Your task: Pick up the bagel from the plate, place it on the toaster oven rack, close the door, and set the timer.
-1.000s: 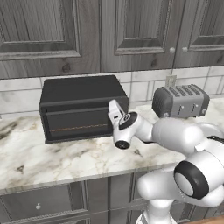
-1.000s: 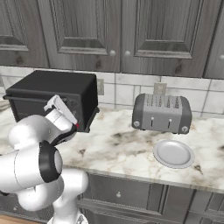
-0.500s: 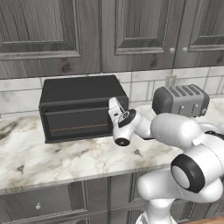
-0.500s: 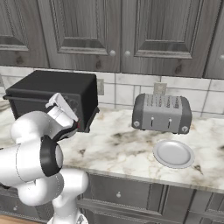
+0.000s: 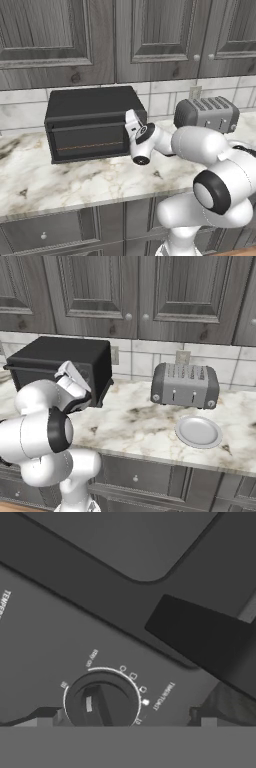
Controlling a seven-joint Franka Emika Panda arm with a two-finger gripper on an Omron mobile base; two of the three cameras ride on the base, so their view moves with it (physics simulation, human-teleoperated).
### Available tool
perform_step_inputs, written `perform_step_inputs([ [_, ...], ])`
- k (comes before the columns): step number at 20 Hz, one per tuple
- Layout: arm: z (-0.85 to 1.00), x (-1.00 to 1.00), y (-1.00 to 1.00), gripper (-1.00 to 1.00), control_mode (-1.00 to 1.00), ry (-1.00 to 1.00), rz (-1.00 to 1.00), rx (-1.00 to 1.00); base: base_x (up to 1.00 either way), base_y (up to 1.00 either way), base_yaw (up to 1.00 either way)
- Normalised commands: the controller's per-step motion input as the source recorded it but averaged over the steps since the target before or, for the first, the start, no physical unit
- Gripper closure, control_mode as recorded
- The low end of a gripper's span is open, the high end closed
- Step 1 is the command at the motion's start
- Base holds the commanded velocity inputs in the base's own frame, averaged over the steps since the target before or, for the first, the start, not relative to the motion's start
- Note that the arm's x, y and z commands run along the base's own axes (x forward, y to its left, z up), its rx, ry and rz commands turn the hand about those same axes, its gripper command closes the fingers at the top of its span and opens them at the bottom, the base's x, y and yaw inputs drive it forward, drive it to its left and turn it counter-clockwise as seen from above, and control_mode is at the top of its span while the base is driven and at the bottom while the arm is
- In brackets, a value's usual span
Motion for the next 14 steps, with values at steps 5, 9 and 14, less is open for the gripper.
perform_step_inputs([
  [5,-0.12,0.35,0.0,-1.0,-1.0,-0.03,0.0,0.0,0.0,0.0,0.0],
  [9,-0.07,0.34,0.0,1.0,-1.0,-0.06,0.0,0.0,0.0,0.0,0.0],
  [14,-0.07,0.18,0.0,1.0,-1.0,-0.09,0.0,0.0,0.0,0.0,0.0],
])
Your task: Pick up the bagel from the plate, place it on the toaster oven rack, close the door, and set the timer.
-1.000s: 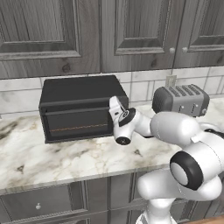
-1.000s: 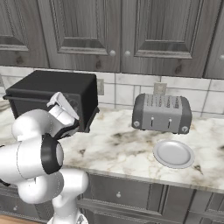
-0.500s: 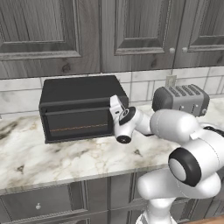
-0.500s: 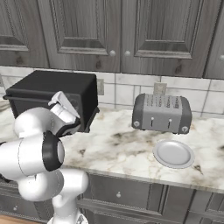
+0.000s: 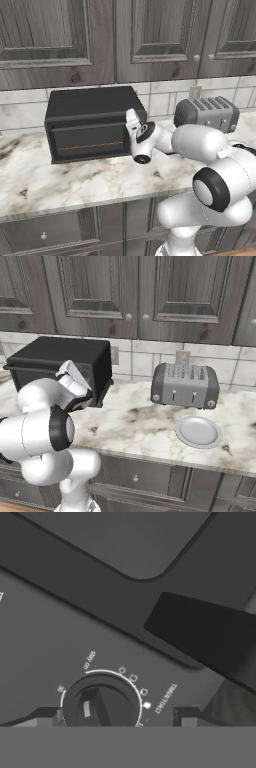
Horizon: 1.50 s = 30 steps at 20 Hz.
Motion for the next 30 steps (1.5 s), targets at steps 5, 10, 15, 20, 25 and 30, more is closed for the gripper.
perform_step_inputs([
  [5,-0.11,0.0,0.0,1.0,-1.0,-0.17,0.0,0.0,0.0,0.0,0.0],
  [10,-0.03,0.05,0.0,1.0,-1.0,-0.16,0.0,0.0,0.0,0.0,0.0],
  [15,0.0,0.21,0.0,1.0,-1.0,-0.01,-0.02,0.13,0.0,0.0,0.0],
  [20,0.0,0.16,-0.16,1.0,-1.0,0.0,-0.04,0.36,0.0,0.0,0.0],
  [25,0.0,0.22,-0.16,1.0,-1.0,0.0,-0.07,0.46,0.0,0.0,0.0],
  [30,0.0,0.23,-0.17,1.0,-1.0,0.0,-0.09,0.48,0.0,0.0,0.0],
])
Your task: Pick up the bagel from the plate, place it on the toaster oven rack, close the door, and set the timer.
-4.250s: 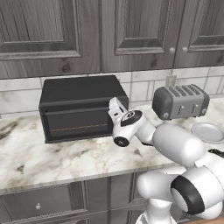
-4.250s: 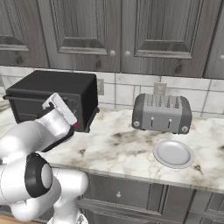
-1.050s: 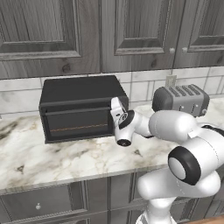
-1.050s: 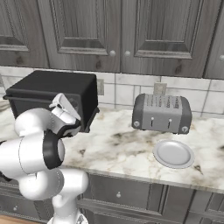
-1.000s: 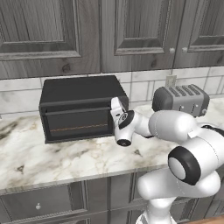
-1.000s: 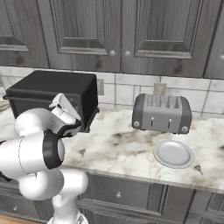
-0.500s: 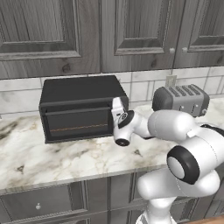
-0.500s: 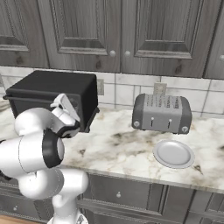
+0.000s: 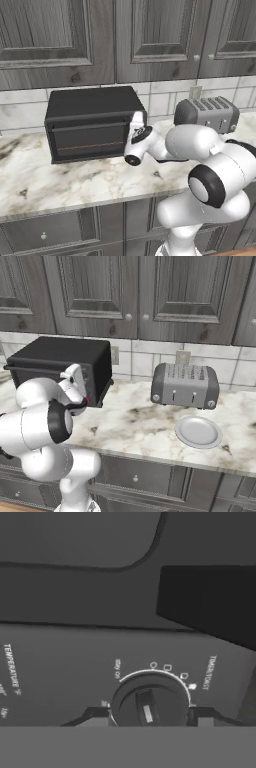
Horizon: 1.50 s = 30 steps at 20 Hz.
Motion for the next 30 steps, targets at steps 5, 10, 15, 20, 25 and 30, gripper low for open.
perform_step_inputs([
  [5,0.0,0.2,-0.2,1.0,-1.0,0.0,-0.09,0.52,0.0,0.0,0.0],
  [10,0.0,0.17,-0.4,1.0,-1.0,0.0,0.0,0.54,0.0,0.0,0.0],
  [15,0.0,0.13,-0.4,1.0,-1.0,0.02,0.0,0.53,0.0,0.0,0.0],
  [20,-0.01,0.03,-0.25,1.0,-1.0,0.0,0.0,0.53,0.0,0.0,0.0],
  [25,-0.1,0.0,-0.11,1.0,-1.0,0.0,0.0,0.49,0.0,0.0,0.0],
  [30,-0.22,0.0,-0.01,1.0,-1.0,0.0,-0.05,0.44,0.0,0.0,0.0],
])
